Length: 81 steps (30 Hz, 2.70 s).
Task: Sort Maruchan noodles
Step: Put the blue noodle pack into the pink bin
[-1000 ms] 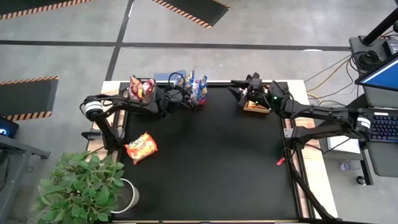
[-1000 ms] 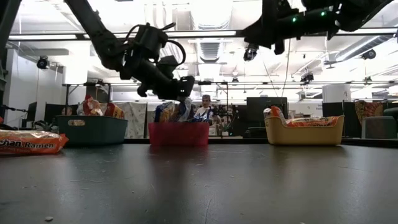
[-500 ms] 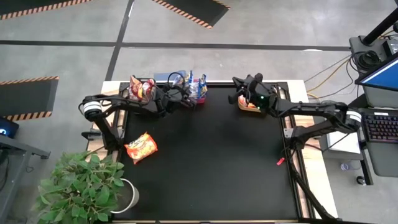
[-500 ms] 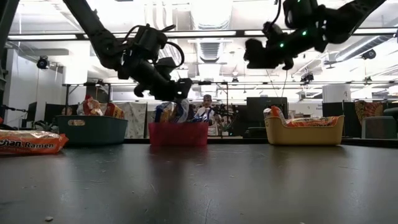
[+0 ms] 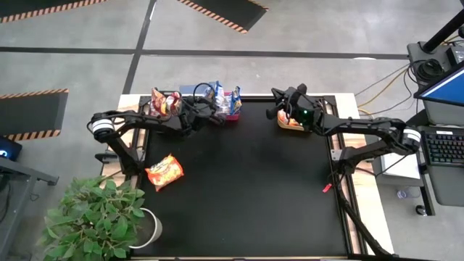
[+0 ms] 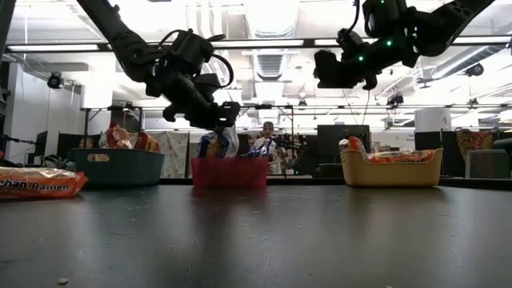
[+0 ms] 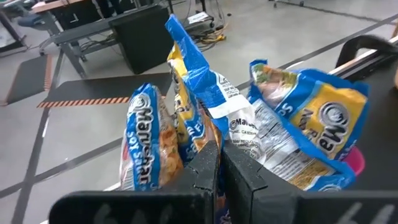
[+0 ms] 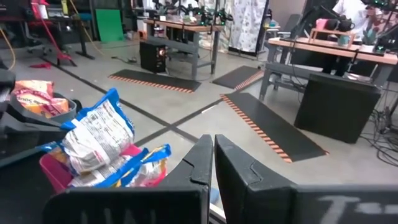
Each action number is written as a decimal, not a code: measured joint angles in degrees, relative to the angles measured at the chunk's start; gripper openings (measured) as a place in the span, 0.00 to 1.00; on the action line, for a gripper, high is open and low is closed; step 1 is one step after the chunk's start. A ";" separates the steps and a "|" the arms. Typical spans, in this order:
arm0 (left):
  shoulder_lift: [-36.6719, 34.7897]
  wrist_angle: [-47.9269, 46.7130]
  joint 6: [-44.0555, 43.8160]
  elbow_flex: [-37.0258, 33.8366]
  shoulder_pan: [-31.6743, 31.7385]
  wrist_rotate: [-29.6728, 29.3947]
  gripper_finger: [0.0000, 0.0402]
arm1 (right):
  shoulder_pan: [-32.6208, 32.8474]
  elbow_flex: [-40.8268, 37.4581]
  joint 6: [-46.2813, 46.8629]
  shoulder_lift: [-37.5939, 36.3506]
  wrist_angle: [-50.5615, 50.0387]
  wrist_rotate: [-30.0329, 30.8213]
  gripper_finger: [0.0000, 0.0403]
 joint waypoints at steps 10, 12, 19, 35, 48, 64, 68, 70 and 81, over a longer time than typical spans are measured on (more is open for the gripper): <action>0.80 -2.47 -4.07 0.00 0.63 -1.47 0.00 | 0.15 -0.04 -0.02 -0.40 -0.31 -0.11 0.02; 1.07 -2.81 -5.02 0.00 0.83 -1.47 0.00 | 0.21 -0.04 -0.02 -0.40 -0.31 -0.17 0.02; 0.97 -2.96 -5.09 -0.02 0.90 -1.44 0.00 | 0.23 -0.04 2.35 -0.98 -0.09 -7.49 0.02; -2.20 -3.86 4.91 -0.11 1.06 -1.29 0.00 | 0.37 15.15 18.75 12.90 -8.15 -22.49 0.02; -3.48 -7.66 10.96 -0.11 3.52 -1.34 0.00 | -2.10 46.71 27.10 34.75 -42.09 -21.92 0.24; -3.48 -7.49 15.11 -0.11 4.14 -0.87 0.00 | -1.99 51.70 33.78 45.13 -45.26 -23.60 0.61; -3.50 -7.49 15.11 -0.11 4.12 -0.83 0.00 | -1.89 51.70 34.78 47.08 -44.19 -23.67 0.61; -3.48 -7.49 15.11 -0.11 4.12 -0.73 0.00 | -1.89 51.70 34.73 47.90 -43.17 -23.83 0.61; -3.45 -7.47 14.65 -0.13 4.12 2.10 0.00 | -1.75 51.60 33.98 49.28 -37.10 -24.08 0.44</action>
